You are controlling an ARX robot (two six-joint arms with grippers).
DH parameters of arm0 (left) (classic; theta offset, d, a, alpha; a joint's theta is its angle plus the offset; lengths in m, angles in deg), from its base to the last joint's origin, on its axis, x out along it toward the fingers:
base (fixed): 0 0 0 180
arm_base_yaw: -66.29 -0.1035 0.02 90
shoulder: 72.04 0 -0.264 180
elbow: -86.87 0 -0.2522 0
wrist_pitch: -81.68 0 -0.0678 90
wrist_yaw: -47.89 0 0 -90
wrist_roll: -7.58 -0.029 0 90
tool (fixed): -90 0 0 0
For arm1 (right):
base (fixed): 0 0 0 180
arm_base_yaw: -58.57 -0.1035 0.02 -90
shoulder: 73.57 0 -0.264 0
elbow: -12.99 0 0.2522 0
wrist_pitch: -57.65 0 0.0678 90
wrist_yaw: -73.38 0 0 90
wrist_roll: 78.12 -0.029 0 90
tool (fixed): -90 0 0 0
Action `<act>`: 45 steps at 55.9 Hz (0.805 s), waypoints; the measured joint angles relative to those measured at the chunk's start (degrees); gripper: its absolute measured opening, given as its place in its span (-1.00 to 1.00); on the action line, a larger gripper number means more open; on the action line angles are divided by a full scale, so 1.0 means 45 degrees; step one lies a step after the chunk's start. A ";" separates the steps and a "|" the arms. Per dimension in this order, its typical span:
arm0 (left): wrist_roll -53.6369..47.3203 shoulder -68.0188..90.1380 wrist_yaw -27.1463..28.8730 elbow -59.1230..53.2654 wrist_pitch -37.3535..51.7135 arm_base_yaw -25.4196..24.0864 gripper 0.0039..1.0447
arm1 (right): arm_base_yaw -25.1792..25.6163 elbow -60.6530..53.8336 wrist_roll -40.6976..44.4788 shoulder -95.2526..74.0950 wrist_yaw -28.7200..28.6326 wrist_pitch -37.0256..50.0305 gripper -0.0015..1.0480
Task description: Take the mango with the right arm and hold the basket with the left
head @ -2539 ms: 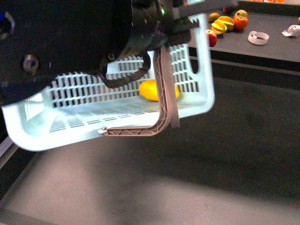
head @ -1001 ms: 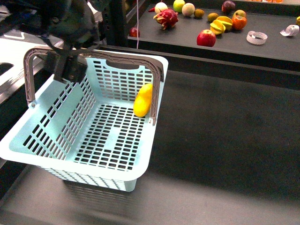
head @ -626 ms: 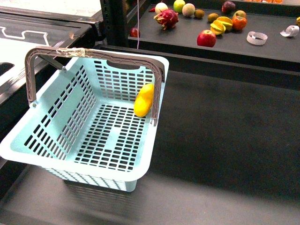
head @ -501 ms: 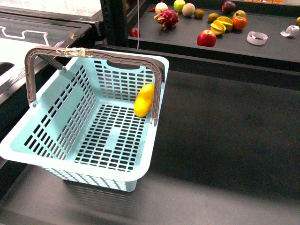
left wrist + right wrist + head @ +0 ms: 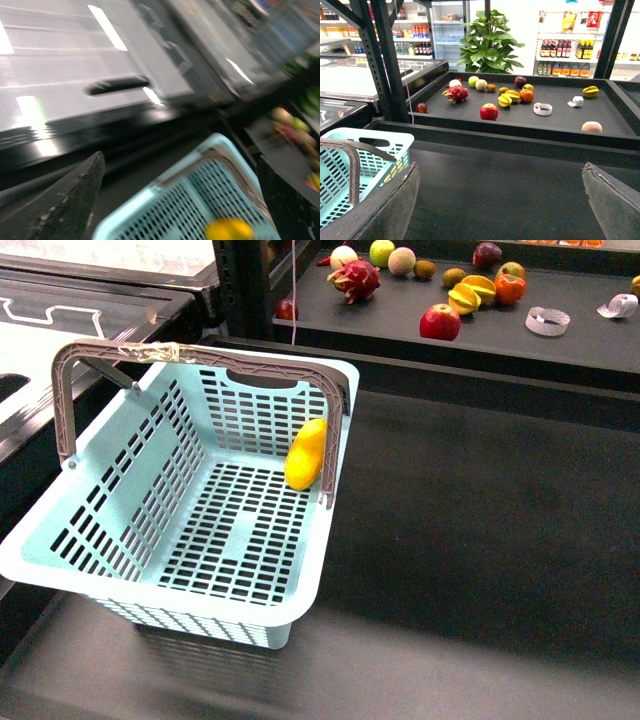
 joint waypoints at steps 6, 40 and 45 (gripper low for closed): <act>-0.4488 -0.0976 -0.3657 -0.1180 0.2220 -0.0301 0.06 | 0.0005 0.0000 0.0000 0.0000 -0.0005 -0.0005 0.85; -0.6523 -0.6975 -0.3759 -0.3026 -0.1681 -0.0355 -0.97 | 0.0005 0.0000 0.0000 0.0000 0.0000 -0.0005 0.85; -0.6528 -0.7912 -0.3759 -0.3031 -0.2535 -0.0359 -0.97 | 0.0000 0.0000 0.0000 0.0000 0.0000 -0.0005 0.85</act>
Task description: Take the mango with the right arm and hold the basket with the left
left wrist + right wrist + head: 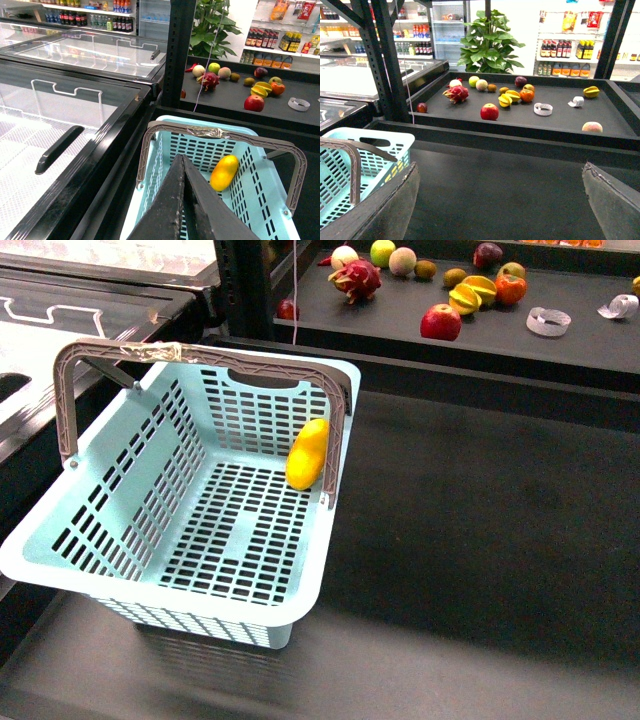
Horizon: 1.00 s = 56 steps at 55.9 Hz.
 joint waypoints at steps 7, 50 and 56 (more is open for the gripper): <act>-0.0005 -0.1073 0.0000 -0.0005 -0.1005 0.0005 -0.97 | 0.0000 0.0000 0.0000 0.0000 0.0000 0.0000 0.85; -0.0039 -0.7057 0.0000 -0.0005 -0.6999 0.0005 -0.97 | 0.0005 0.0000 0.0000 0.0005 0.0000 0.0000 0.85; -0.0039 -0.7072 0.0000 -0.0005 -0.7023 0.0005 -0.97 | 0.0005 0.0000 0.0000 0.0000 0.0000 0.0000 0.85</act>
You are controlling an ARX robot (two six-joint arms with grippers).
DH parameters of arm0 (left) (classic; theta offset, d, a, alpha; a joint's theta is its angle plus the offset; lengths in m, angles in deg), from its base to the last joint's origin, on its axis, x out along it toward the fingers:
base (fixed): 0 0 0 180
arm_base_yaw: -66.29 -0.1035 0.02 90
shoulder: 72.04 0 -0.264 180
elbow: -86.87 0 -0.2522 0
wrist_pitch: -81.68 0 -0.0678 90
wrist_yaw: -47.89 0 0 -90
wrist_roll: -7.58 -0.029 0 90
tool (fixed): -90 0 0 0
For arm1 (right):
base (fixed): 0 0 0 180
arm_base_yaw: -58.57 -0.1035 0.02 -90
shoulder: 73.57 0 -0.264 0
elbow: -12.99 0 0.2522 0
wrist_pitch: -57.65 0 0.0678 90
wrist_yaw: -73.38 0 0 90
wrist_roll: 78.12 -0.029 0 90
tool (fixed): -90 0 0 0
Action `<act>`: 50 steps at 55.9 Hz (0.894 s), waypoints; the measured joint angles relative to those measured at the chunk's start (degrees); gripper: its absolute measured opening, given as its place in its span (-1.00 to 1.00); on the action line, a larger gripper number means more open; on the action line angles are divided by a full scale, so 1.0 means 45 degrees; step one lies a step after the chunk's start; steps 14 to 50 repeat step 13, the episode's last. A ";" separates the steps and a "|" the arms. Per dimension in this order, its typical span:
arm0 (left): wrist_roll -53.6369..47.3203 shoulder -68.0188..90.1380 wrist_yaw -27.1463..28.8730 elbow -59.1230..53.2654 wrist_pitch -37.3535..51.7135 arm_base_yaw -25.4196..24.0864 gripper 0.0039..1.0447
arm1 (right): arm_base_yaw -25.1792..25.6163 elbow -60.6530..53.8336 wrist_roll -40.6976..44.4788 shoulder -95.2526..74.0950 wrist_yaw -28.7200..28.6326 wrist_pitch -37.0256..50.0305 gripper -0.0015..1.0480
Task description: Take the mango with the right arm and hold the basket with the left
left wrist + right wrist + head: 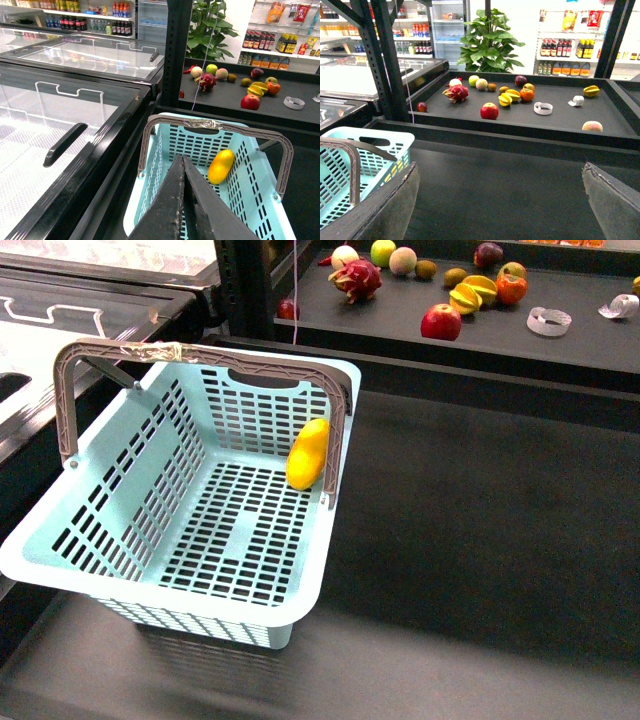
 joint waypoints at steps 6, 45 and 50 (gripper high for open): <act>0.0000 -0.0015 0.0000 0.0000 0.0000 0.0000 -0.97 | -0.0005 0.0000 0.0000 0.0005 0.0000 0.0000 0.85; 0.0000 -0.0019 0.0000 0.0000 0.0000 0.0000 -0.97 | -0.0005 0.0000 0.0000 0.0005 0.0000 0.0000 0.85; 0.0000 -0.0019 0.0000 0.0000 0.0000 0.0000 -0.97 | -0.0005 0.0000 0.0000 0.0005 0.0000 0.0000 0.85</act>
